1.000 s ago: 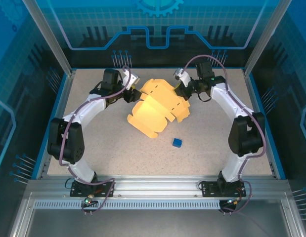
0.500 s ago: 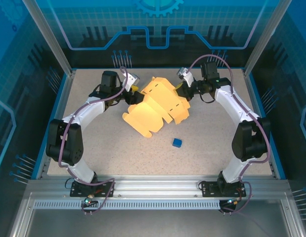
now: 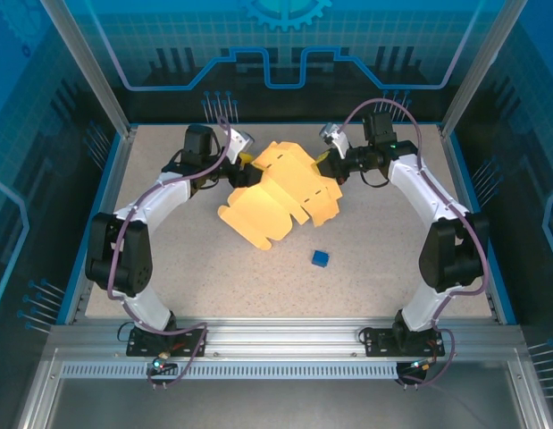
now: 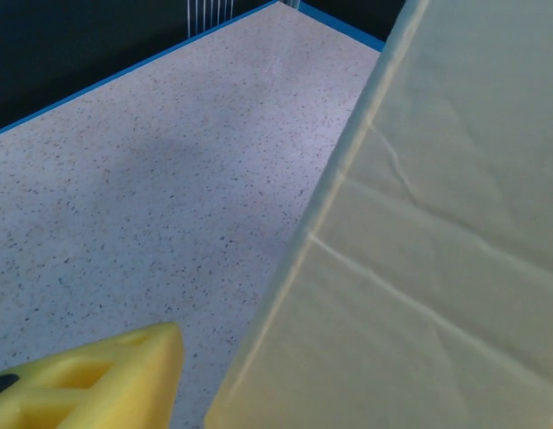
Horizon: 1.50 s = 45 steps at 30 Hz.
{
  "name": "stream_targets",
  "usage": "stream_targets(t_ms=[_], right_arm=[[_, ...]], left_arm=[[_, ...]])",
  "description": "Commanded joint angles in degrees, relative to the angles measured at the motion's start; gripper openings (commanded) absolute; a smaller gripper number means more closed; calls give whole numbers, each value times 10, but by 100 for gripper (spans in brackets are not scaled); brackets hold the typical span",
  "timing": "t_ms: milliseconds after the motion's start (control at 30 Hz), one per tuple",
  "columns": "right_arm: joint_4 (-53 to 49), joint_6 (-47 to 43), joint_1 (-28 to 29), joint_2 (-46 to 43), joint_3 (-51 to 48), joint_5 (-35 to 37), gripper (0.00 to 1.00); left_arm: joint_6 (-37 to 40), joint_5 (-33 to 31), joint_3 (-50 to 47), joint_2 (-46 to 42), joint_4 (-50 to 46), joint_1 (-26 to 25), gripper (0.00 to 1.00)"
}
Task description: Fold the paper box
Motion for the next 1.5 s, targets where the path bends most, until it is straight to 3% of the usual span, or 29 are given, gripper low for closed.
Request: stream_targets(t_ms=[0,400,667,833,1033,1267,1467], right_arm=[[-27,-16,-11,-20,14,-31,0],[-34,-23,-25,-39,16,-56,0],[-16,-4,-21,-45,11,-21,0],[18,17,-5,-58,-5,64,0],[82,32,38,-87,-47,201,2],[172,1,107,-111,-111,390,2],[254,-25,155,-119,-164,505,2]], left_arm=[[-8,34,7,-10,6,-1,59],[-3,76,30,-12,-35,0,24],[-29,85,17,-36,-25,0,8],[-73,84,-2,-55,-5,-1,0],[-139,76,-21,-74,10,0,0],[-155,44,-12,-79,-30,0,0],[-174,36,-2,-70,-37,0,0]])
